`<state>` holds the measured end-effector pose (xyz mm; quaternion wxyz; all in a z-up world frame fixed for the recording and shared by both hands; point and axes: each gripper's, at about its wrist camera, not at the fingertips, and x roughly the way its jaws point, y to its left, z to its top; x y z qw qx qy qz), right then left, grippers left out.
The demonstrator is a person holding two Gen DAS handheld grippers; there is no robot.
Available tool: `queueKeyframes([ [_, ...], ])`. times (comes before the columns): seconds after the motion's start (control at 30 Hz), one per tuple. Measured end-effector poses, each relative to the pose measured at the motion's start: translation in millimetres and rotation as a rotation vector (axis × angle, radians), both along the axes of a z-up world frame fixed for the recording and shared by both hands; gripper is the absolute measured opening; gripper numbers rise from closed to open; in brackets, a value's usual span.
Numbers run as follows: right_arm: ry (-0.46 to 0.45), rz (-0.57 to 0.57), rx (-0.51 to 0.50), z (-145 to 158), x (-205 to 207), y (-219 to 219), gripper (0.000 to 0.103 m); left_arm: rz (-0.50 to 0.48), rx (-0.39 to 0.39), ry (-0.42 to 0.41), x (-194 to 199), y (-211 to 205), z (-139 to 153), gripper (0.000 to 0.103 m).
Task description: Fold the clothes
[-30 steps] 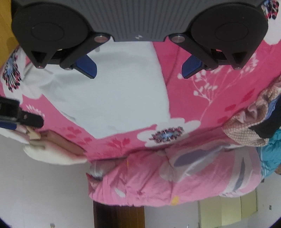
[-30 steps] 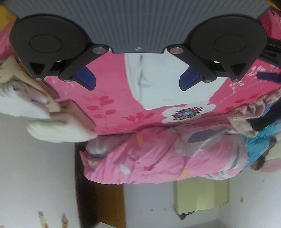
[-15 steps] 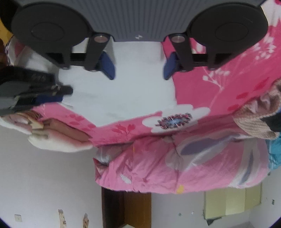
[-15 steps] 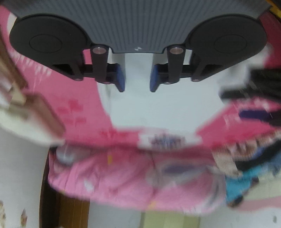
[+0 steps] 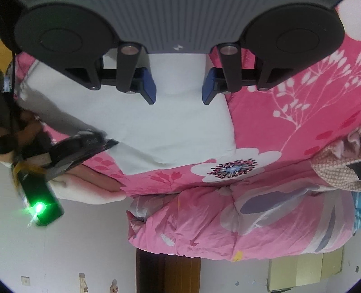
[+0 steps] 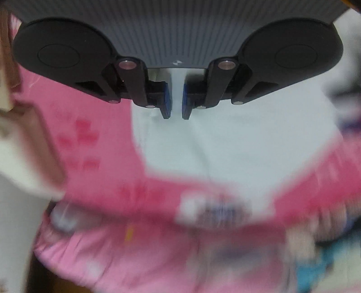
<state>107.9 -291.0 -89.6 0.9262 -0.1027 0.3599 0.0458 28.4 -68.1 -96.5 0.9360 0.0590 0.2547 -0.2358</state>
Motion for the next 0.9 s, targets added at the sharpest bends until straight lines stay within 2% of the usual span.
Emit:
queueKeyframes([
  [0.07, 0.009, 0.027, -0.035, 18.3, 5.7, 4.2, 0.01, -0.006, -0.011, -0.001, 0.3, 2.4, -1.6, 0.047],
  [0.1, -0.016, 0.04, -0.042, 29.7, 8.7, 6.3, 0.01, -0.009, -0.017, -0.003, 0.3, 3.9, -2.5, 0.048],
  [0.17, -0.059, 0.063, -0.02, 46.1, 19.2, 6.7, 0.01, -0.015, -0.028, -0.006, 0.4, 6.4, -3.8, 0.048],
  [0.23, -0.067, 0.063, 0.018, 47.4, 38.4, 3.9, 0.01, -0.018, -0.031, -0.008, 0.8, 7.1, -3.9, 0.048],
  [0.27, -0.051, 0.055, 0.019, 40.9, 50.3, 1.6, 0.01, -0.019, -0.031, -0.01, 0.6, 7.4, -4.2, 0.048],
  [0.33, 0.021, 0.029, -0.016, 9.0, 76.6, -4.9, 0.009, -0.019, -0.034, -0.013, 0.2, 7.6, -5.0, 0.048],
  [0.37, 0.023, 0.032, 0.006, -2.0, 82.0, -9.7, 0.009, -0.019, -0.035, -0.014, 0.0, 7.7, -5.5, 0.048],
  [0.5, 0.011, -0.019, 0.062, 17.7, 89.2, -17.9, 0.009, -0.025, -0.051, -0.022, -0.2, 11.7, -9.2, 0.048],
  [0.6, -0.017, 0.007, 0.066, 40.2, 85.4, -9.2, 0.009, -0.029, -0.065, -0.028, 0.0, 13.7, -11.4, 0.048],
  [0.87, 0.125, 0.024, 0.137, 4.0, 125.1, 2.3, 0.007, -0.033, -0.09, -0.039, -1.4, 17.4, -14.5, 0.049],
  [0.9, 0.133, 0.021, 0.138, 4.3, 127.9, 3.5, 0.01, -0.036, -0.097, -0.041, -1.5, 18.7, -15.0, 0.049],
])
